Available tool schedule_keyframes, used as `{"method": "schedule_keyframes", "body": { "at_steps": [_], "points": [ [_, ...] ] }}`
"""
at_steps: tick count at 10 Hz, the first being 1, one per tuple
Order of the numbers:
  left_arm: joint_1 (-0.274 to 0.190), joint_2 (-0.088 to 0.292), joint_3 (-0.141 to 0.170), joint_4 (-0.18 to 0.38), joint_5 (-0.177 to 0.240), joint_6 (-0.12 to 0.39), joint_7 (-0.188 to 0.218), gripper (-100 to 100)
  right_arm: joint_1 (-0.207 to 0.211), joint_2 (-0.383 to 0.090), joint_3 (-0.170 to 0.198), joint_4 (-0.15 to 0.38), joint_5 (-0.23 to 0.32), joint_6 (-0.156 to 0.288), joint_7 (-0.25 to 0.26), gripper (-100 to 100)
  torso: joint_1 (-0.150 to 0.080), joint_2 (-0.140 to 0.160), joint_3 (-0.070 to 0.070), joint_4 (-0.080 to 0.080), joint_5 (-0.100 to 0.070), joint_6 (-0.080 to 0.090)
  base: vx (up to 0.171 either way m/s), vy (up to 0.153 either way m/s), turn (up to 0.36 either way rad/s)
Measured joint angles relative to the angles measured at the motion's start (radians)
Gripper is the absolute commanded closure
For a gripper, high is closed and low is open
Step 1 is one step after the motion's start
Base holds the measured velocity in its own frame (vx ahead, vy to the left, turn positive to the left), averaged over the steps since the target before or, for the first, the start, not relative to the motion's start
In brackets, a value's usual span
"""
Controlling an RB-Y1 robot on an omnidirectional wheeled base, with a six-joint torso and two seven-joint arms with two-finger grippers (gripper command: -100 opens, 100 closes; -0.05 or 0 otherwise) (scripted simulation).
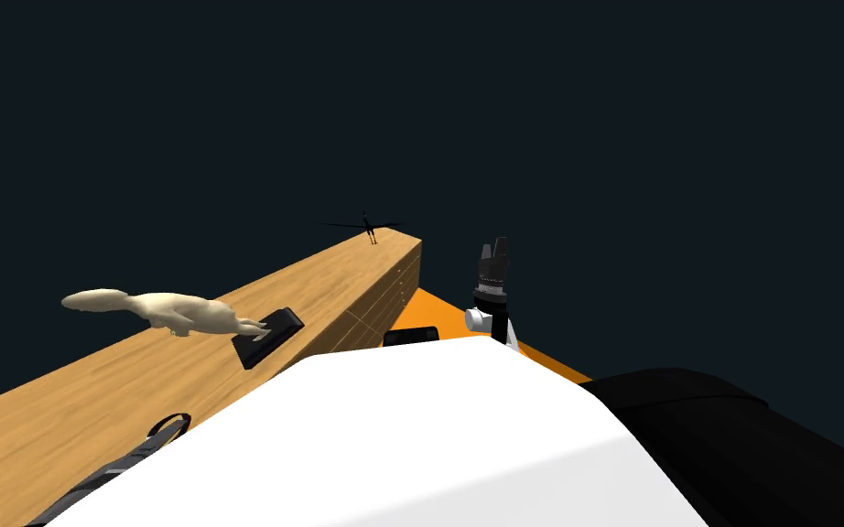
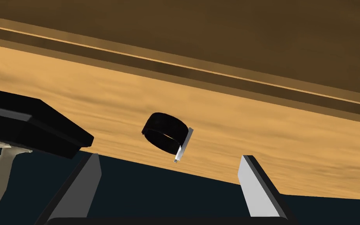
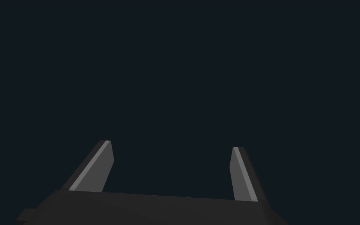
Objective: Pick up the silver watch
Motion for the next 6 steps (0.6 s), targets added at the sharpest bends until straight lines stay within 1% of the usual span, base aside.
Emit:
{"method": "schedule_keyframes", "body": {
  "at_steps": [1,2,3,4,5,6],
  "points": [
    [0.024,0.018,0.001,0.006,0.000,0.007,0.000,-100,0.000,0.000,0.000,0.000,0.000,0.000,0.000,0,0.000,0.001,0.001,0.000,0.000,0.000,0.070,-0.030,-0.051],
    [0.037,0.036,-0.001,0.023,0.000,0.010,-0.001,-100,0.000,0.000,0.000,0.000,0.000,0.000,0.000,0,0.000,0.002,0.001,0.001,0.000,0.000,0.081,-0.023,-0.074],
    [0.048,0.057,-0.006,0.044,-0.002,0.013,-0.003,-100,0.000,0.000,0.000,0.000,0.000,0.000,0.000,0,0.000,0.002,0.001,0.001,0.000,0.000,0.040,-0.006,-0.014],
    [0.049,0.059,-0.007,0.047,-0.003,0.014,-0.003,0,0.000,0.000,0.000,0.000,0.000,0.000,0.000,0,0.001,0.004,0.003,0.001,0.000,0.000,0.007,-0.001,0.003],
    [0.049,0.059,-0.007,0.047,-0.003,0.013,-0.003,-100,0.000,0.000,0.000,0.000,0.000,0.000,0.000,0,0.001,0.007,0.004,0.002,0.000,0.000,0.013,0.011,-0.057],
    [0.033,0.054,-0.016,0.063,-0.006,0.011,-0.006,-100,0.000,0.000,0.000,0.000,0.000,0.000,0.000,0,0.002,0.007,0.004,0.002,0.001,0.000,0.018,0.028,-0.063]
  ]
}}
